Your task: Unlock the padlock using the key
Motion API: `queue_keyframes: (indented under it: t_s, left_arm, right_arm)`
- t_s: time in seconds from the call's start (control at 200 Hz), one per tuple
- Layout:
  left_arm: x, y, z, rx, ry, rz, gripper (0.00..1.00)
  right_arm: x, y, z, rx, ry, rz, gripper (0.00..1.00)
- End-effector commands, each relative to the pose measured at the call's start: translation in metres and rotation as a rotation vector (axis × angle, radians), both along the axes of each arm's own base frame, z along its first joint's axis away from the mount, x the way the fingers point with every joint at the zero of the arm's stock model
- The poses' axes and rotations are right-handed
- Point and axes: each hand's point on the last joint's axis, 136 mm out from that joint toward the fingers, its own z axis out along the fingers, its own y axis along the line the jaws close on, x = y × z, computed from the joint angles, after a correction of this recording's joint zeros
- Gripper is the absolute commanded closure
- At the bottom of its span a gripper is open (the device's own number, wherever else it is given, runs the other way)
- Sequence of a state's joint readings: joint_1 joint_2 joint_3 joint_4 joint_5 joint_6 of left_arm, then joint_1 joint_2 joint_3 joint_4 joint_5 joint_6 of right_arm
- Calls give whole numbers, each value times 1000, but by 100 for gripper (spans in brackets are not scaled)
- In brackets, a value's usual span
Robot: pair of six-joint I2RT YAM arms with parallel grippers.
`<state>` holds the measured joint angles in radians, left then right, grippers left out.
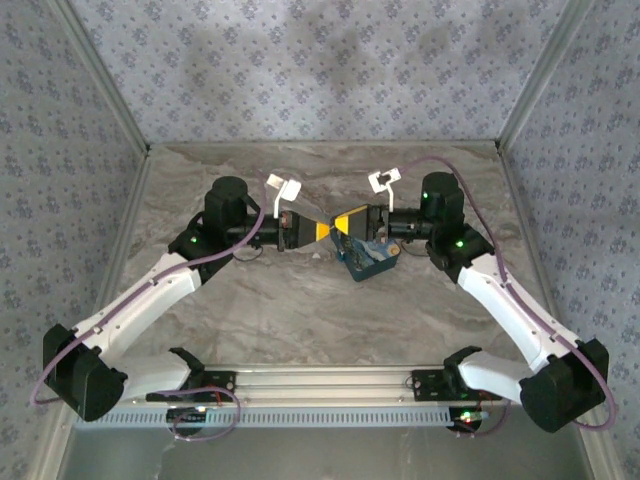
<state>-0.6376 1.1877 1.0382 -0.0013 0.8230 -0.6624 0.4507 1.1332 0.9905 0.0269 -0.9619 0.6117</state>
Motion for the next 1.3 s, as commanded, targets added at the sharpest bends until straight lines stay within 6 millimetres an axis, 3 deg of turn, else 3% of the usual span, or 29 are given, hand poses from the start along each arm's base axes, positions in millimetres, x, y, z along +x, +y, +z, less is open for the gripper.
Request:
queue_keyframes:
  t_s: [0.0, 0.15, 0.27, 0.46, 0.515, 0.59, 0.725, 0.904, 1.179, 1.299]
  left_arm:
    - [-2, -2, 14, -18, -41, -24, 100]
    - [-1, -2, 15, -18, -40, -20, 100]
    - [-2, -2, 15, -18, -41, -22, 100]
    - [5, 1, 17, -20, -40, 13, 100]
    - [12, 5, 17, -22, -29, 56, 81]
    - [19, 8, 19, -54, -25, 90, 79]
    - [30, 15, 21, -94, -24, 168, 59]
    - [30, 16, 28, -167, -37, 185, 50]
    - [26, 6, 29, -197, -50, 160, 53]
    - [27, 4, 33, -213, -62, 157, 66]
  right_arm:
    - [-5, 1, 5, -14, -24, 29, 76]
    - [-6, 0, 3, -22, -21, 39, 86]
    - [-8, 1, 3, -25, -25, 47, 100]
    - [-3, 0, 6, -23, -50, 11, 100]
    - [2, -2, 9, -12, -62, -29, 100]
    - [10, -5, 15, 22, -93, -91, 100]
    - [21, -8, 22, 81, -113, -182, 100]
    - [24, -8, 27, 136, -123, -216, 100]
    - [16, 4, 25, 146, -123, -186, 100]
    - [15, 7, 22, 151, -113, -184, 100]
